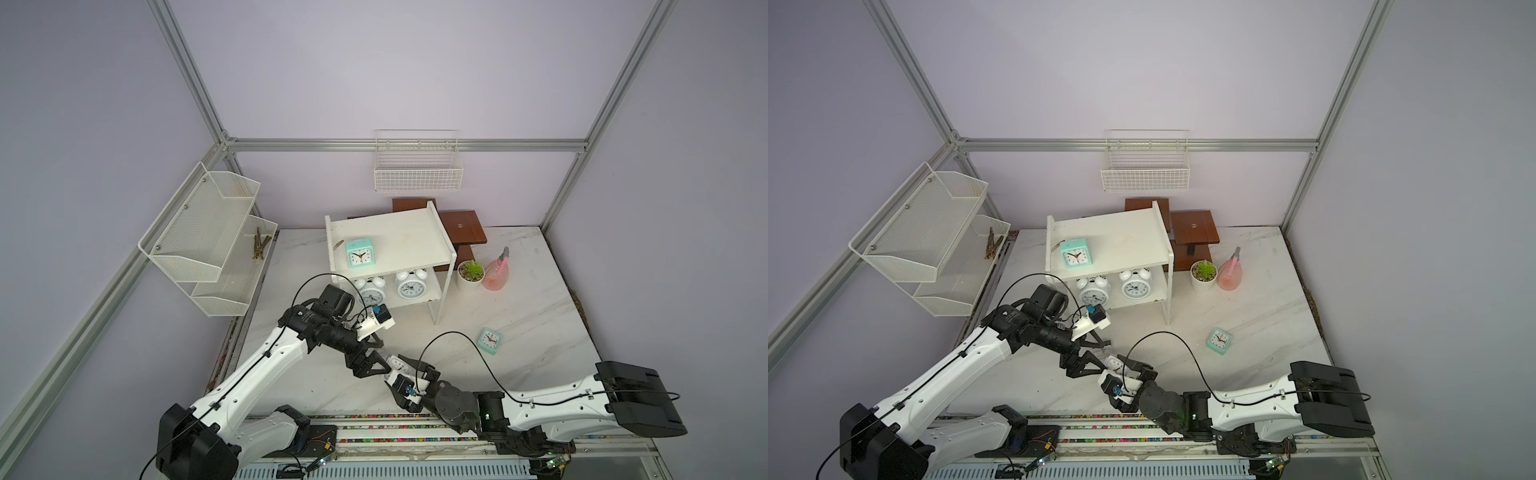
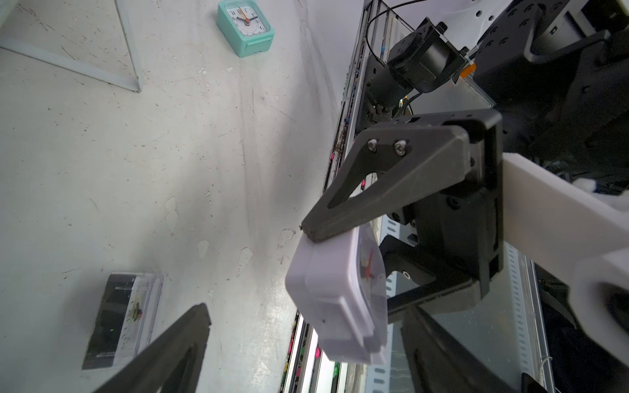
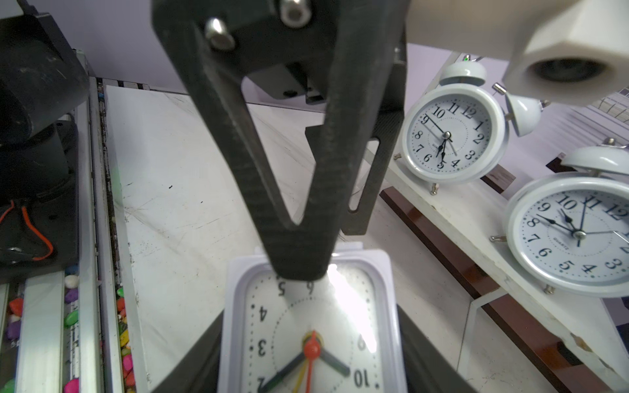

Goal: Place the alarm clocks on the shelf by style
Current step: Pick up the alarm from the center of the board.

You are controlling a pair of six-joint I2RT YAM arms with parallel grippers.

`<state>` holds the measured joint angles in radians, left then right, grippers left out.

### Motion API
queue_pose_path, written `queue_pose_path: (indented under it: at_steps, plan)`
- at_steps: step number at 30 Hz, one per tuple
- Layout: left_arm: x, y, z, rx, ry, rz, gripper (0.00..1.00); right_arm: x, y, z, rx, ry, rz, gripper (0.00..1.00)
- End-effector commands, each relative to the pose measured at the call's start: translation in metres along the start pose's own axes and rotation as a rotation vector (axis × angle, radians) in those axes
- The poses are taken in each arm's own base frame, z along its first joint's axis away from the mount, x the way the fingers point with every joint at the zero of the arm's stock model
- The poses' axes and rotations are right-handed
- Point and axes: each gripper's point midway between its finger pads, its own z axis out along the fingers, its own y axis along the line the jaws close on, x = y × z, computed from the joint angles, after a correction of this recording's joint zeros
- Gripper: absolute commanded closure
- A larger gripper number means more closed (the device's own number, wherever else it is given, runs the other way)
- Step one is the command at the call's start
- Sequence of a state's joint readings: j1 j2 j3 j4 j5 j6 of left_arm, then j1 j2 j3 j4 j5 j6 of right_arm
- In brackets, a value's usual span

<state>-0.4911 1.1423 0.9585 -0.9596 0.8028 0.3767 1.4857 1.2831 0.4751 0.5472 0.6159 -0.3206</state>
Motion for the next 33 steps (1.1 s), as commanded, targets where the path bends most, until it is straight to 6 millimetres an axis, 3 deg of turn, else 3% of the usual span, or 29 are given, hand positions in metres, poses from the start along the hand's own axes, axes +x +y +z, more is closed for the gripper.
queue_pose_path:
  at_steps: [1,18,27,33]
  plan:
    - [-0.013,-0.007,-0.005,0.033,-0.036,0.013,0.13,-0.023,-0.011,0.002,0.044,-0.059,0.026,0.55]
    - [-0.012,-0.007,0.001,0.085,-0.018,-0.010,0.47,-0.019,-0.008,0.009,0.061,-0.036,-0.010,0.51]
    - [-0.012,-0.011,0.003,0.120,-0.012,-0.011,0.51,-0.017,-0.010,0.014,0.094,-0.029,-0.032,0.50]
    - [-0.013,-0.012,0.002,0.126,-0.015,-0.009,0.66,-0.014,-0.011,0.016,0.111,-0.014,-0.044,0.49]
